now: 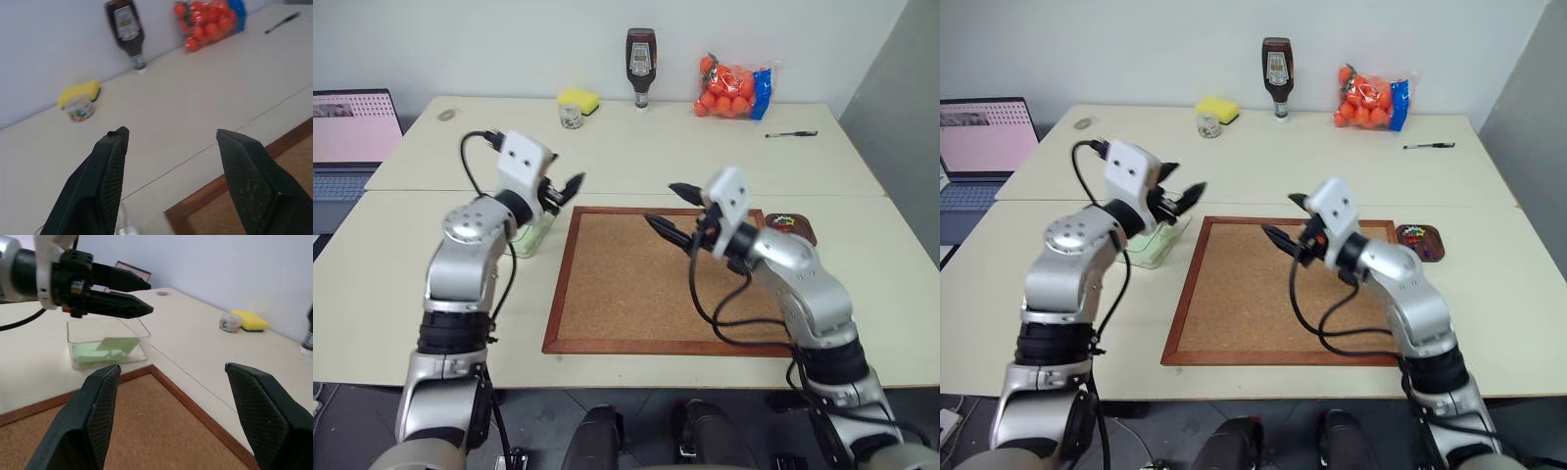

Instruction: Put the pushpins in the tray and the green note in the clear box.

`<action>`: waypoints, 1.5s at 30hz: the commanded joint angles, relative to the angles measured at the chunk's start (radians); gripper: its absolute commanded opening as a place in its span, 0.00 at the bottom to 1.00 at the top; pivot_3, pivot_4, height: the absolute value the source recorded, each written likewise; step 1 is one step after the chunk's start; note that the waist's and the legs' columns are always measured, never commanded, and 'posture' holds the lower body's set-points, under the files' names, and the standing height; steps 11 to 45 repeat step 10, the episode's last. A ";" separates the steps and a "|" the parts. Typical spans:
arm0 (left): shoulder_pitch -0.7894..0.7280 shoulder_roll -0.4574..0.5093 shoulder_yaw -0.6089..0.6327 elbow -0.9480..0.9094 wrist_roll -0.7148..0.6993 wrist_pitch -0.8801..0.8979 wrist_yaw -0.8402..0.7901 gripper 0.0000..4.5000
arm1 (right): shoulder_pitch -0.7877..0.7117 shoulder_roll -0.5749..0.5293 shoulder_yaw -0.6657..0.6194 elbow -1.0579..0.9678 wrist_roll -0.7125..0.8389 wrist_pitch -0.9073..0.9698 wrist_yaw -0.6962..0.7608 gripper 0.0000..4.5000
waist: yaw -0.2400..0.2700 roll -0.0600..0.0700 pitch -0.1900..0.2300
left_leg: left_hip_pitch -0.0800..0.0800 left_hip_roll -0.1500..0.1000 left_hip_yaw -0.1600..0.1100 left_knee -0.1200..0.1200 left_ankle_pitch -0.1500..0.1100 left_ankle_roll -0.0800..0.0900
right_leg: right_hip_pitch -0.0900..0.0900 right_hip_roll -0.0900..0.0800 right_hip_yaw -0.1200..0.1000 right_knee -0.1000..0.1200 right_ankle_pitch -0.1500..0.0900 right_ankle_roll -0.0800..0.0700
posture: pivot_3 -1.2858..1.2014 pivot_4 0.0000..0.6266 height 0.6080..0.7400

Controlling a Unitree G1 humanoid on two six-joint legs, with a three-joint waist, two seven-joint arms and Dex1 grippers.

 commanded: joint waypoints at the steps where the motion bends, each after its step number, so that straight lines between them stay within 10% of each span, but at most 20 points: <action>1: 0.045 -0.066 -0.059 -0.036 -0.029 -0.019 -0.027 0.67 | 0.129 -0.003 -0.065 -0.071 -0.014 -0.048 -0.063 0.80 | 0.002 0.000 0.000 | 0.001 0.000 -0.001 0.001 0.000 0.000 | 0.001 0.000 0.000 0.001 -0.001 0.001 | 0.52 0.24 1.00; 45: 0.113 -0.084 -0.097 0.004 -0.026 -0.082 -0.086 0.67 | 0.177 0.018 -0.070 -0.065 -0.046 -0.062 -0.141 0.80 | -0.013 0.000 0.000 | 0.004 0.005 0.003 0.001 0.001 0.001 | 0.000 0.008 0.000 0.005 0.001 0.000 | 0.52 0.24 1.00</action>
